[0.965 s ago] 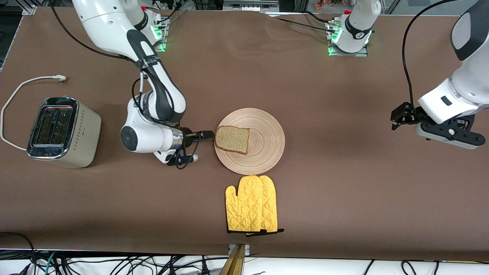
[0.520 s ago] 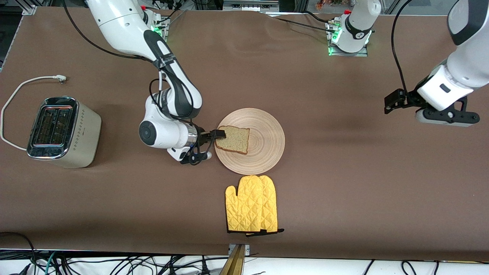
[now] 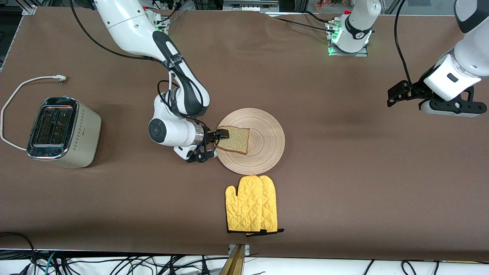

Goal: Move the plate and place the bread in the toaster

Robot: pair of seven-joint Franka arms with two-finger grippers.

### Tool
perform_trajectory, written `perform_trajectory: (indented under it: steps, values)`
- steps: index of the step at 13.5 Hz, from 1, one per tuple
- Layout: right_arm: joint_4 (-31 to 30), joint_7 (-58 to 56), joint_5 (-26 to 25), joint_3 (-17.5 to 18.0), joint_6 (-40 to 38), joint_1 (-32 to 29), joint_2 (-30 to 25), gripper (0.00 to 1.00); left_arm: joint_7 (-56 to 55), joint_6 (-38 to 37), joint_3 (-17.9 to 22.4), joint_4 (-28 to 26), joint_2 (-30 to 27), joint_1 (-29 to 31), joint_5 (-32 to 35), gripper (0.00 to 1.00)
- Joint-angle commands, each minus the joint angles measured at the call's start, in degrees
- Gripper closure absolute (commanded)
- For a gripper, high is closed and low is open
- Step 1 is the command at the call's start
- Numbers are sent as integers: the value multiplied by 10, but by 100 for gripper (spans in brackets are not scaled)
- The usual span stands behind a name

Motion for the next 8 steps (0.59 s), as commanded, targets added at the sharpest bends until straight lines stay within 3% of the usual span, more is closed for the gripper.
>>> perform_trajectory:
  steps: [1, 8]
  values:
    - [9, 4, -39, -3, 11, 4, 8, 36, -3, -13, 5, 14, 4, 0, 3, 0]
    - [10, 2, -56, -6, 6, 3, 1, 35, -8, -24, 2, 15, 2, -4, 6, 0]
